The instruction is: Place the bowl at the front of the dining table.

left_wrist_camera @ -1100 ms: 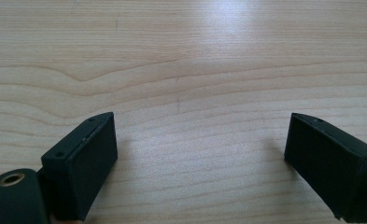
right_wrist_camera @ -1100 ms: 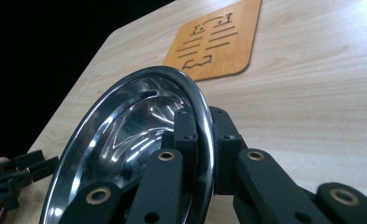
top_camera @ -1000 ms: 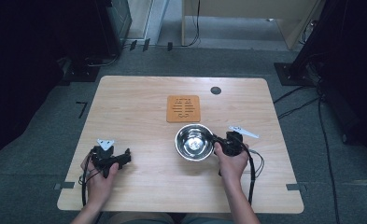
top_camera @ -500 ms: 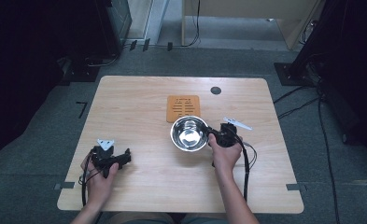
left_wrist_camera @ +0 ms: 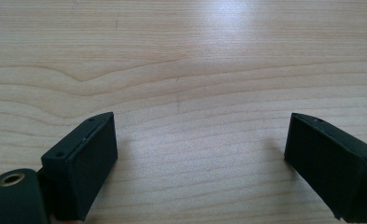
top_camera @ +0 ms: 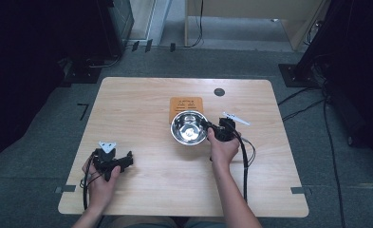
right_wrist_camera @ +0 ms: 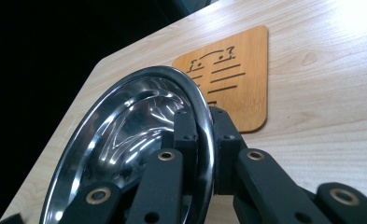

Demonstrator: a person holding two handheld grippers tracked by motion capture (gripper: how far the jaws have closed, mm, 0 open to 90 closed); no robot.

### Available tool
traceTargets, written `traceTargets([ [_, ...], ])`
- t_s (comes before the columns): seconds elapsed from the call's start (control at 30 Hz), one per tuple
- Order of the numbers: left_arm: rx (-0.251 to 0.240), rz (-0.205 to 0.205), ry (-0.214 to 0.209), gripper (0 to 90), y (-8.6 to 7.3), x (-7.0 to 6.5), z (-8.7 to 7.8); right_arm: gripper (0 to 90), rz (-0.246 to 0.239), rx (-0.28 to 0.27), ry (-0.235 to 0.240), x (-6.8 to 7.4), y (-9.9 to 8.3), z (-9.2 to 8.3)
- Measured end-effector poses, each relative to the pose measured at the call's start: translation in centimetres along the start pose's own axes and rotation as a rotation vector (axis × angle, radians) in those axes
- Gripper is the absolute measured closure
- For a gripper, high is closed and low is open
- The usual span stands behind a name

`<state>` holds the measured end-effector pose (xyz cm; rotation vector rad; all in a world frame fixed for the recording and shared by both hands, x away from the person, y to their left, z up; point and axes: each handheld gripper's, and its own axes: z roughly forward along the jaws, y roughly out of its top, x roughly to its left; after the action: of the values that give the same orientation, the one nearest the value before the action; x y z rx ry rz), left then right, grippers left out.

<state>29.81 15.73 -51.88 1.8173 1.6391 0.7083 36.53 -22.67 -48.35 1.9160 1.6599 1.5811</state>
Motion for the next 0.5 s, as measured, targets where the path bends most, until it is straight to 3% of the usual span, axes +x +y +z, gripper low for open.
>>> traceTargets([
  [0.27,0.001,0.001,0.000,9.3,0.0,0.0,0.0,84.8,0.040,0.002,-0.011,0.1,0.5,1.8],
  [0.5,0.001,0.001,0.000,9.2,0.0,0.0,0.0,84.8,0.034,0.005,-0.029,0.6,1.1,3.5],
])
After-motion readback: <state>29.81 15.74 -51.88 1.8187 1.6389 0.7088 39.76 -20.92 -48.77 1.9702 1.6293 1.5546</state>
